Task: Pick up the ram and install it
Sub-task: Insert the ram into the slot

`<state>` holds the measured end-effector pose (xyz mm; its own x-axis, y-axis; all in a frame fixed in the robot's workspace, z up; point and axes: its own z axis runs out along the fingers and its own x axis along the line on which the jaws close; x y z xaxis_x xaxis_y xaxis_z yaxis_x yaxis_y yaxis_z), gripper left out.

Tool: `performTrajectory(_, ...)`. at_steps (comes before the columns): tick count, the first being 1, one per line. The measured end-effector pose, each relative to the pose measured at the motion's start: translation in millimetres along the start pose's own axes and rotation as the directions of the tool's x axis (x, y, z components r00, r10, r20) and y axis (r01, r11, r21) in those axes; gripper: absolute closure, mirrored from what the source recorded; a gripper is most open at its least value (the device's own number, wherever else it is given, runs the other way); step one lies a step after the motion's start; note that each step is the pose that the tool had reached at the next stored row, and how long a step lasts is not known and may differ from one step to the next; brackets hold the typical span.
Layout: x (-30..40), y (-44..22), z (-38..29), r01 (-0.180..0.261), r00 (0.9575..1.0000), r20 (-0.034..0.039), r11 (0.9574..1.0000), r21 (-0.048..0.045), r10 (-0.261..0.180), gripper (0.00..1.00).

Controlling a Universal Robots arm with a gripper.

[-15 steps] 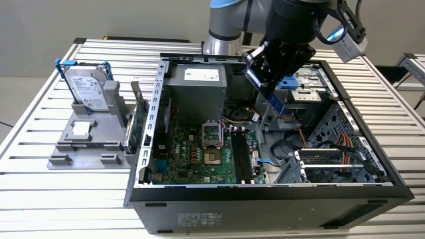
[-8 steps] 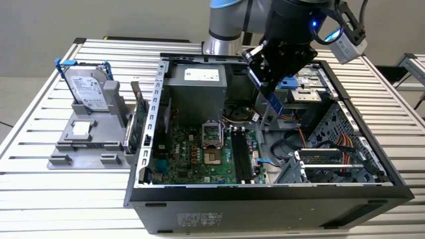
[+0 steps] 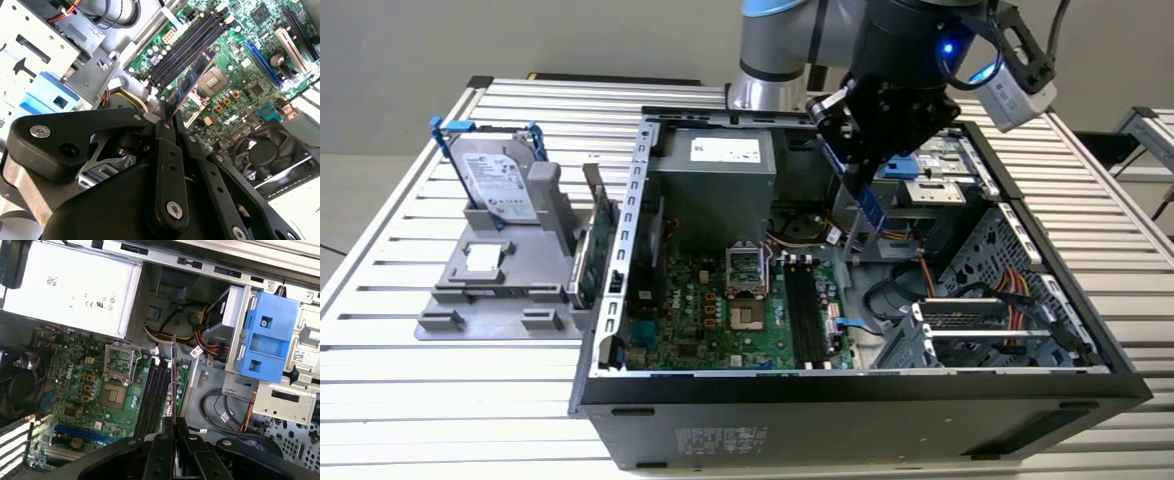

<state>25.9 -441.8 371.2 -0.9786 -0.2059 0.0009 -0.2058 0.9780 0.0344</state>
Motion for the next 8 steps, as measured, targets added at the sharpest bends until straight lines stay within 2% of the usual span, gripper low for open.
performTrajectory(8, 0.0, 0.0, 0.0, -0.031, 0.9995, 0.0011, 0.9995, -0.0001, 0.031, 1.00)
